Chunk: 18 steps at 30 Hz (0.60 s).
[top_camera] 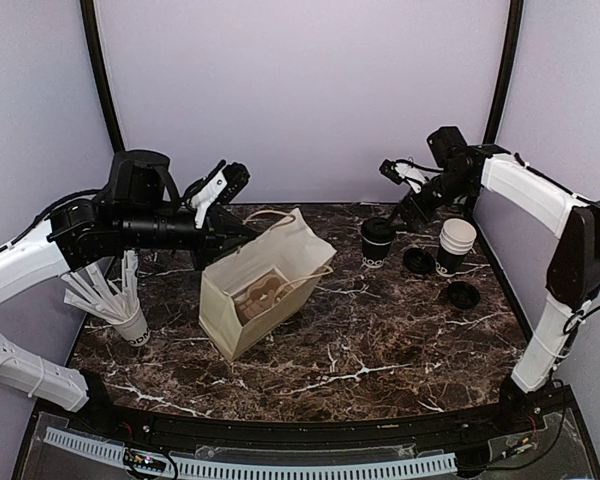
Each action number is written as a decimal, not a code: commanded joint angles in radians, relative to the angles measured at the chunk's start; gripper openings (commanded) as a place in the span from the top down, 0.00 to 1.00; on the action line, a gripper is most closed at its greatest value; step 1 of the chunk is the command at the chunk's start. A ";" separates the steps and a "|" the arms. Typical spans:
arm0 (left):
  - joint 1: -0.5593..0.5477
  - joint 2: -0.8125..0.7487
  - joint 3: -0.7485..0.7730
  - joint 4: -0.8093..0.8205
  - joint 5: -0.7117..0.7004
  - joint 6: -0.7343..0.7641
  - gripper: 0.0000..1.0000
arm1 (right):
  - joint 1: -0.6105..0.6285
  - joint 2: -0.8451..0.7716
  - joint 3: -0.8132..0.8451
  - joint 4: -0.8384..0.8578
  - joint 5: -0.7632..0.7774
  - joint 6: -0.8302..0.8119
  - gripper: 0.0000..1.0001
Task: Pack the takeout coffee
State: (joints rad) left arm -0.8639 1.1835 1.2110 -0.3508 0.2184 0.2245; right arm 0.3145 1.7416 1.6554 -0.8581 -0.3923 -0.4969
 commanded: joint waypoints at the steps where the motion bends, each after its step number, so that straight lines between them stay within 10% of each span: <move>1: 0.058 -0.010 0.014 -0.017 0.035 -0.011 1.00 | 0.003 0.058 0.089 0.000 0.065 -0.069 0.14; 7: 0.099 -0.011 -0.010 -0.004 -0.070 -0.043 0.98 | 0.004 0.216 0.235 -0.059 0.088 -0.113 0.15; 11: 0.119 -0.004 -0.021 0.014 -0.113 -0.081 0.57 | 0.006 0.328 0.355 -0.137 0.112 -0.162 0.17; 18: 0.130 0.010 -0.043 0.023 -0.123 -0.133 0.36 | 0.012 0.410 0.460 -0.201 0.124 -0.199 0.16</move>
State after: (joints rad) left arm -0.7418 1.1946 1.1965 -0.3454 0.1131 0.1295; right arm 0.3172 2.1483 2.0567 -1.0012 -0.2848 -0.6586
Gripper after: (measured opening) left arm 0.622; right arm 0.841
